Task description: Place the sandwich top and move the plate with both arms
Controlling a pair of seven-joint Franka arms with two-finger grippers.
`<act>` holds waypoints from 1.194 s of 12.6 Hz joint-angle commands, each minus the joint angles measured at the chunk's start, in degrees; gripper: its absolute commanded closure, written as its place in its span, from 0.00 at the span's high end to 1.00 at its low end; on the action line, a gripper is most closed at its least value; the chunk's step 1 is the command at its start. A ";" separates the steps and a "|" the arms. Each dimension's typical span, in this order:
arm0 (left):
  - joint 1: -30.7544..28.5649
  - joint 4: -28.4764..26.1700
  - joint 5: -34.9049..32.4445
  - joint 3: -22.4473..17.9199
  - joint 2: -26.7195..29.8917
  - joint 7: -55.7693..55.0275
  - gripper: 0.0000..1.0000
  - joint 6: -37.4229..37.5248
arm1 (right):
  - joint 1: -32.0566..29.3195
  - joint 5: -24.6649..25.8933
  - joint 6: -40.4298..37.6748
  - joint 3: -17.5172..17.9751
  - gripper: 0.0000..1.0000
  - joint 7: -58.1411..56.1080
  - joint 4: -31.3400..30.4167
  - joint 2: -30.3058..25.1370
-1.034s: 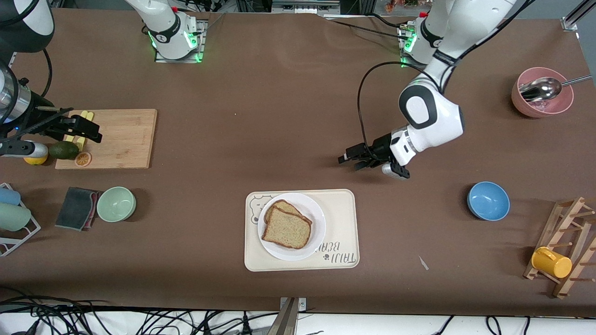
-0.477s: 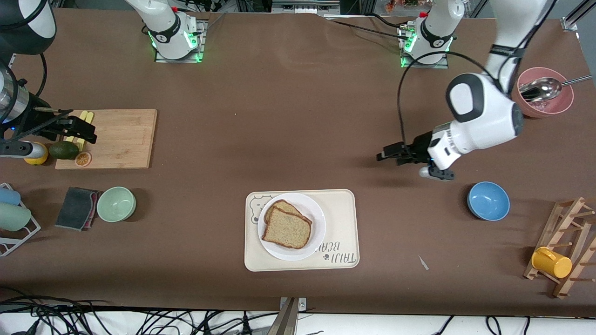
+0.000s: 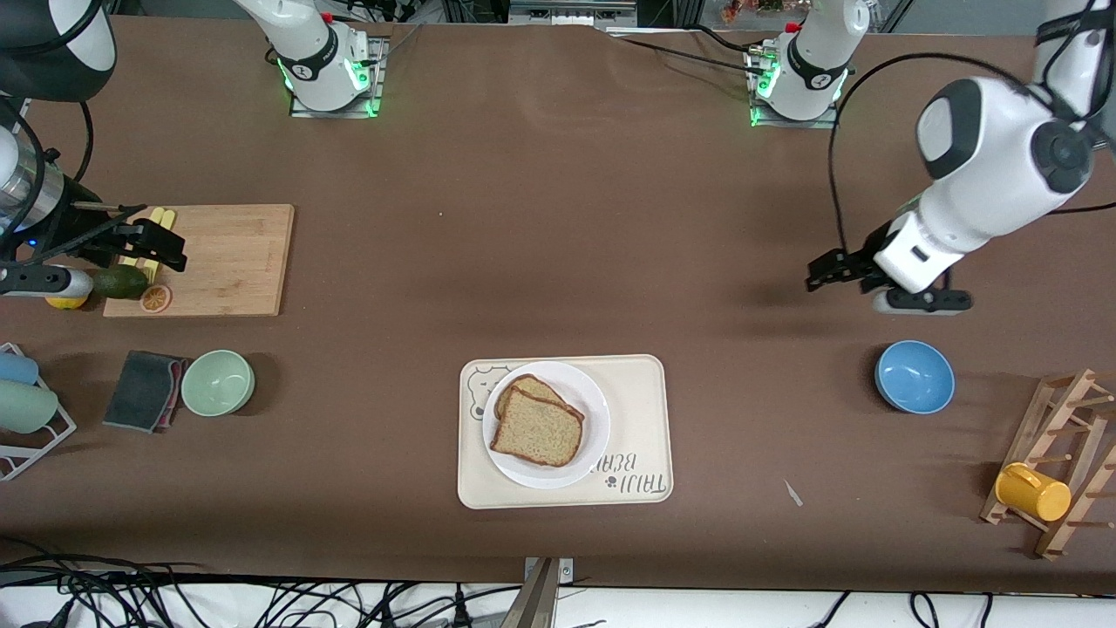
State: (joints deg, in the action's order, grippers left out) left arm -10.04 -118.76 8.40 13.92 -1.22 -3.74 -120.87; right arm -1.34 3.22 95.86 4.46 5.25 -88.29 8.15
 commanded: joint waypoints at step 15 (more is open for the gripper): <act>1.34 22.78 -12.79 -5.21 1.22 -6.36 1.00 27.09 | -1.47 -3.31 -0.85 -0.42 1.00 -0.42 2.86 0.72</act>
State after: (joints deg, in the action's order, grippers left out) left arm -10.20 -100.29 -2.15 9.66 2.73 -8.39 -96.15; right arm -2.48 0.29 96.06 3.78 5.40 -86.58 8.69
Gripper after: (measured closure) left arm 0.000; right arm 0.000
